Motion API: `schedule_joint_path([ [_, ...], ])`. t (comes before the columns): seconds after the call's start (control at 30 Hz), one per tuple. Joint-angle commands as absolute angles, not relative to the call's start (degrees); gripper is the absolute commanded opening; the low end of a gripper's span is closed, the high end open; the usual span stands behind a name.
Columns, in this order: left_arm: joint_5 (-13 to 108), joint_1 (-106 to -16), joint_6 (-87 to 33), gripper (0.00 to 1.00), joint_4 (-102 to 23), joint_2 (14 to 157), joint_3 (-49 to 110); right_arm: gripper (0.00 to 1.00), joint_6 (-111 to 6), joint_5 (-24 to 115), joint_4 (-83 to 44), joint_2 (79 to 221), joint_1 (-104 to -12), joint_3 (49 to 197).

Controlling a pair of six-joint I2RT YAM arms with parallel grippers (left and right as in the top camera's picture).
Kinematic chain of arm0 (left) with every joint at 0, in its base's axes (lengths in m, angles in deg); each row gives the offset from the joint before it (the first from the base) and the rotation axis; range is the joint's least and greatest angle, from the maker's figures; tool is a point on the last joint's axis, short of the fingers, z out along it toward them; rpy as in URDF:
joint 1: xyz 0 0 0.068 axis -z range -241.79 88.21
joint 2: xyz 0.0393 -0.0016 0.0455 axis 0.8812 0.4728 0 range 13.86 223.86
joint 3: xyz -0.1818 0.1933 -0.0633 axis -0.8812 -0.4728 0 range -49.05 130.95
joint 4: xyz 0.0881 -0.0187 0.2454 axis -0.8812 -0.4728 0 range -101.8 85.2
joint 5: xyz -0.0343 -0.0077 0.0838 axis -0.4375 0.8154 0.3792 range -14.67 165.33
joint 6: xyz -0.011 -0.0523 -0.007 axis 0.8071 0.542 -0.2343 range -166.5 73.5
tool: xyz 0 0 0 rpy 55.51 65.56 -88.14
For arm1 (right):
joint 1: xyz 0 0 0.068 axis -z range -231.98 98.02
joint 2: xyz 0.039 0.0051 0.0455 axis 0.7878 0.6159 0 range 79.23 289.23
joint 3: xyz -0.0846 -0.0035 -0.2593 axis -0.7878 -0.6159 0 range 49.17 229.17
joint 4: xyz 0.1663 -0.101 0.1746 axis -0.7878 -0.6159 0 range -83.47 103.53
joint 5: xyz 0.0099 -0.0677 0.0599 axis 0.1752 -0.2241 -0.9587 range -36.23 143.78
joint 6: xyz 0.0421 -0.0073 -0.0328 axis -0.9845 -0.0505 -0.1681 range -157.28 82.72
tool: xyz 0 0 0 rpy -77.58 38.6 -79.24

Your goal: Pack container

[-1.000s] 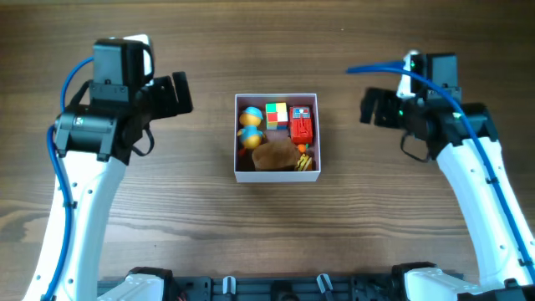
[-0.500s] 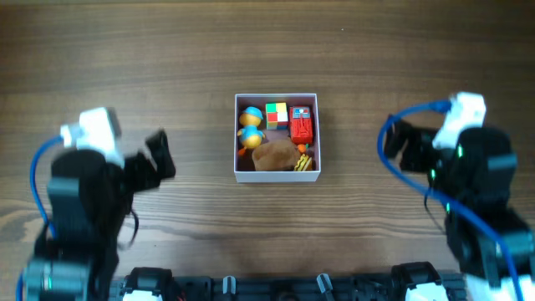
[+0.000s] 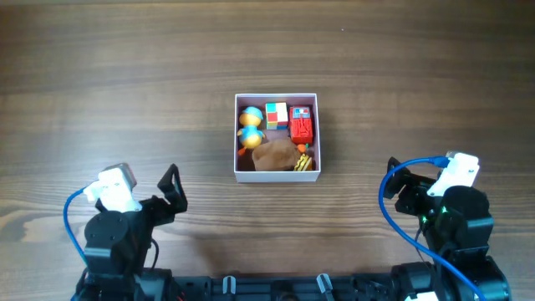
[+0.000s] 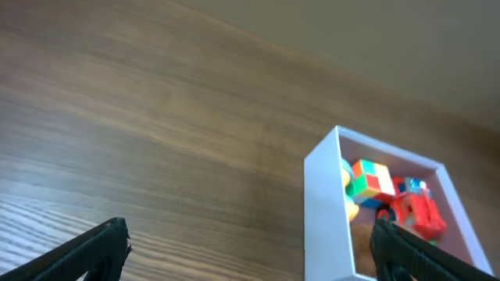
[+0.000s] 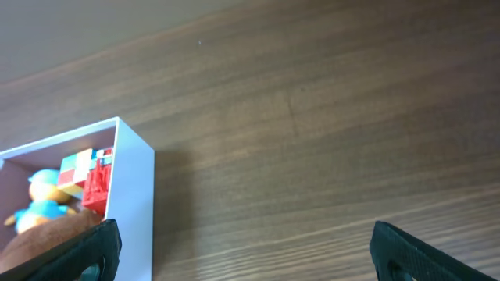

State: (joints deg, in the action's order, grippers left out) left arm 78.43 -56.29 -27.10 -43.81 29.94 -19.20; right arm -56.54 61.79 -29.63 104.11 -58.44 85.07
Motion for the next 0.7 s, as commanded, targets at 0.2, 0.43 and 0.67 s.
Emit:
schedule_joint_path([
  [0.2, 78.8, -56.7, -29.4, 1.00, -47.7, 30.4, -20.4, 1.00, -57.0, 62.8, -30.1, 104.4, -58.6, 84.7],
  [0.43, 78.8, -56.7, -29.4, 1.00, -52.5, 30.4, -20.4, 1.00, -56.9, 62.8, -30.1, 104.4, -58.6, 84.7],
  [0.67, 78.8, -56.7, -29.4, 1.00, -52.5, 30.4, -20.4, 1.00, -56.5, 63.7, -31.5, 100.9, -57.7, 84.7],
])
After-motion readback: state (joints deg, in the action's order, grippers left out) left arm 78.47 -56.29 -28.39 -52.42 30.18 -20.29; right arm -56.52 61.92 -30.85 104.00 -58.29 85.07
